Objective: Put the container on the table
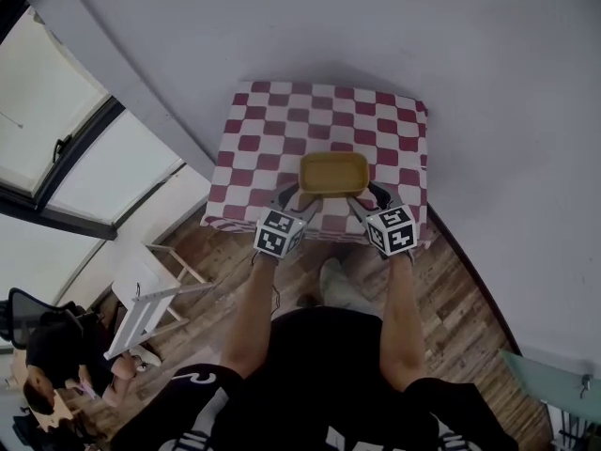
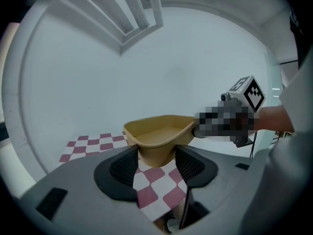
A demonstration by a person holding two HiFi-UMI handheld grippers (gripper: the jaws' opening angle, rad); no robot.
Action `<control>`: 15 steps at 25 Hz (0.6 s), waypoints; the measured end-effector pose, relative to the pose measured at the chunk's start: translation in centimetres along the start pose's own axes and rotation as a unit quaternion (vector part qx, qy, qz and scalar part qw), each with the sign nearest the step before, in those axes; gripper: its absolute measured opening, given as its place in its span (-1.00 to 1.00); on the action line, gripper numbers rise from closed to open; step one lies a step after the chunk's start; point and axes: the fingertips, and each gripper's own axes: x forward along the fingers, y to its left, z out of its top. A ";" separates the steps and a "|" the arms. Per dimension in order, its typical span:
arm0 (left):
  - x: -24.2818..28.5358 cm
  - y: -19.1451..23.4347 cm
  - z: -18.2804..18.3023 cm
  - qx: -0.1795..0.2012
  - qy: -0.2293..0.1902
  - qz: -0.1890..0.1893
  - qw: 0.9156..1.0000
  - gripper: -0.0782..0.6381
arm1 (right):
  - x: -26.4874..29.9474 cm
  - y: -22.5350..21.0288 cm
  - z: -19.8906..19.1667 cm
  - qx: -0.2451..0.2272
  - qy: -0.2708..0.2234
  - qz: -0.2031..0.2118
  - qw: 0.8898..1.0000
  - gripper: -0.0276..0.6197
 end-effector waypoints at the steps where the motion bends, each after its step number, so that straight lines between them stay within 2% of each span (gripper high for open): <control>1: 0.8 0.1 0.3 0.001 0.002 -0.004 1.000 -0.08 | 0.2 -0.8 0.0 0.003 0.002 -0.003 1.000 -0.14; 9: 5.8 1.2 2.2 0.008 0.013 -0.025 1.000 -0.08 | 1.8 -5.7 0.6 0.027 0.008 -0.018 0.999 -0.15; 15: 7.6 2.6 2.0 0.002 0.024 -0.030 0.999 -0.08 | 3.7 -7.0 0.4 0.037 0.013 -0.016 0.999 -0.15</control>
